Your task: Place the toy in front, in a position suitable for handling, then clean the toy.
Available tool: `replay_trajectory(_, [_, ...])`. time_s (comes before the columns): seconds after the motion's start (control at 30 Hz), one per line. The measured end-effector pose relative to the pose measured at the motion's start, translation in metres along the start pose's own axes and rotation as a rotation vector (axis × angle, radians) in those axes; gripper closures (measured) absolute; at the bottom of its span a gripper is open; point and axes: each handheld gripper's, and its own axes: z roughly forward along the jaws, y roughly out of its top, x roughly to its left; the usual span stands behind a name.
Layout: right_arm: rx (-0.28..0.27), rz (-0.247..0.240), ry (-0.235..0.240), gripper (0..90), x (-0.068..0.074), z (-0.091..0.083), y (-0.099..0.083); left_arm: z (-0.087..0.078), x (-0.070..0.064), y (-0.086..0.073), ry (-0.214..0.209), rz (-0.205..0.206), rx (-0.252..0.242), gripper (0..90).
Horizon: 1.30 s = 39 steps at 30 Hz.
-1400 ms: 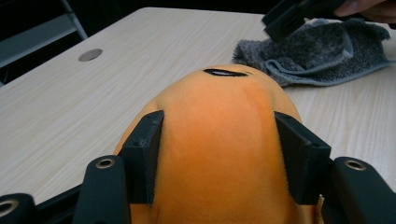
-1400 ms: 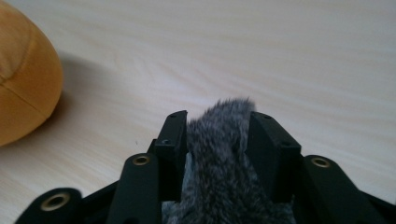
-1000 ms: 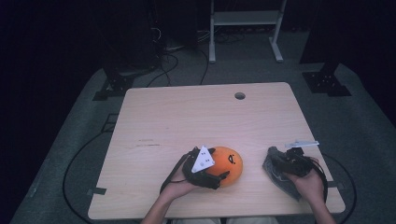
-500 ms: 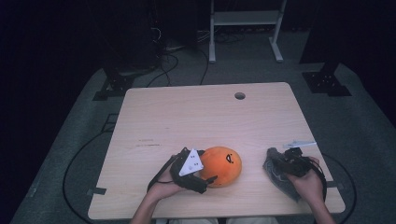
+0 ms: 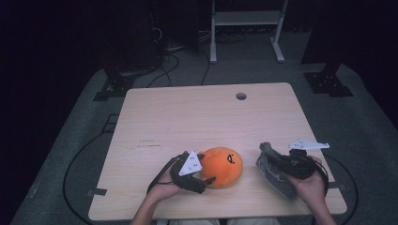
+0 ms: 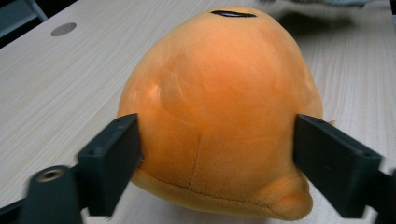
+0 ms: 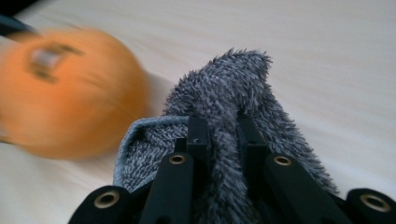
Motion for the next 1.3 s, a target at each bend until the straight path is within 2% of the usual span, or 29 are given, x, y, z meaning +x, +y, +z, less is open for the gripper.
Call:
replay_trajectory(0.03, [-0.015, -0.010, 0.019, 78.2, 0.006, -0.002, 0.003, 0.001, 0.000, 0.000, 0.006, -0.003, 0.013, 20.3])
replay_trajectory(0.07, [-0.015, -0.010, 0.019, 78.2, 0.006, -0.002, 0.003, 0.001, 0.000, 0.000, 0.006, -0.003, 0.013, 20.8])
replay_trajectory(0.1, [-0.031, -0.040, 0.034, 78.1, 0.017, -0.002, 0.008, 0.002, 0.001, -0.001, 0.012, -0.008, 0.014, 21.4])
replay_trajectory(0.13, [-0.031, -0.040, 0.034, 78.1, 0.017, -0.002, 0.008, 0.002, 0.001, -0.001, 0.012, -0.008, 0.014, 21.9])
replay_trajectory(0.17, [-0.036, -0.071, 0.052, 78.1, 0.028, 0.000, 0.012, 0.002, 0.001, -0.002, 0.013, -0.011, 0.012, 22.2])
replay_trajectory(0.2, [-0.041, -0.089, 0.056, 78.1, 0.033, 0.001, 0.013, 0.003, 0.001, -0.002, 0.013, -0.013, 0.010, 22.3])
replay_trajectory(0.3, [-0.063, -0.124, 0.087, 78.1, 0.047, 0.002, 0.017, 0.003, 0.002, -0.002, 0.012, -0.027, 0.005, 22.3])
replay_trajectory(0.37, [-0.067, -0.151, 0.106, 78.1, 0.057, 0.002, 0.018, 0.003, 0.002, -0.003, 0.013, -0.019, 0.002, 21.8])
replay_trajectory(0.4, [-0.067, -0.151, 0.106, 78.1, 0.057, 0.002, 0.018, 0.003, 0.002, -0.003, 0.013, -0.019, 0.002, 21.5])
replay_trajectory(0.43, [-0.059, -0.182, 0.131, 78.0, 0.068, 0.006, 0.016, 0.004, 0.001, -0.002, 0.017, -0.022, -0.001, 21.2])
replay_trajectory(0.47, [-0.059, -0.182, 0.131, 78.0, 0.068, 0.006, 0.016, 0.004, 0.001, -0.002, 0.017, -0.022, -0.001, 21.2])
replay_trajectory(0.5, [-0.049, -0.209, 0.150, 77.9, 0.079, 0.013, 0.014, 0.005, 0.000, -0.002, 0.018, -0.023, -0.006, 21.3])
replay_trajectory(0.53, [-0.049, -0.209, 0.150, 77.9, 0.079, 0.013, 0.014, 0.005, 0.000, -0.002, 0.018, -0.023, -0.006, 21.3])
replay_trajectory(0.57, [-0.030, -0.236, 0.163, 77.7, 0.089, 0.024, 0.012, 0.006, 0.000, -0.002, 0.019, -0.021, -0.006, 21.5])
replay_trajectory(0.63, [-0.010, -0.276, 0.148, 77.2, 0.095, 0.036, 0.009, 0.006, 0.000, -0.002, 0.020, -0.021, -0.002, 22.1])
replay_trajectory(0.7, [-0.023, -0.303, 0.115, 77.0, 0.096, 0.041, 0.005, 0.007, 0.001, -0.003, 0.013, -0.038, -0.016, 22.3])
replay_trajectory(0.83, [-0.030, -0.262, 0.115, 76.9, 0.082, 0.042, 0.001, 0.009, 0.004, -0.003, 0.003, -0.045, -0.033, 22.4])
replay_trajectory(1.0, [-0.017, -0.213, 0.085, 76.9, 0.065, 0.040, -0.004, 0.009, 0.005, -0.004, 0.004, -0.052, -0.039, 22.0])
replay_trajectory(1.1, [-0.008, -0.216, 0.061, 76.9, 0.063, 0.038, -0.005, 0.010, 0.003, -0.002, 0.016, -0.044, -0.033, 21.2])
replay_trajectory(1.2, [-0.015, -0.208, 0.070, 76.6, 0.066, 0.036, -0.004, 0.012, 0.002, -0.002, 0.028, -0.043, -0.019, 19.7])
replay_trajectory(1.23, [-0.041, -0.160, 0.173, 76.3, 0.072, 0.033, -0.002, 0.016, 0.002, -0.003, 0.028, -0.058, -0.042, 19.6])
replay_trajectory(1.27, [-0.041, -0.160, 0.173, 76.3, 0.072, 0.033, -0.002, 0.016, 0.002, -0.003, 0.028, -0.058, -0.042, 19.5])
replay_trajectory(1.3, [-0.049, -0.177, 0.253, 76.1, 0.084, 0.035, 0.000, 0.018, 0.002, -0.003, 0.033, -0.059, -0.052, 19.5])
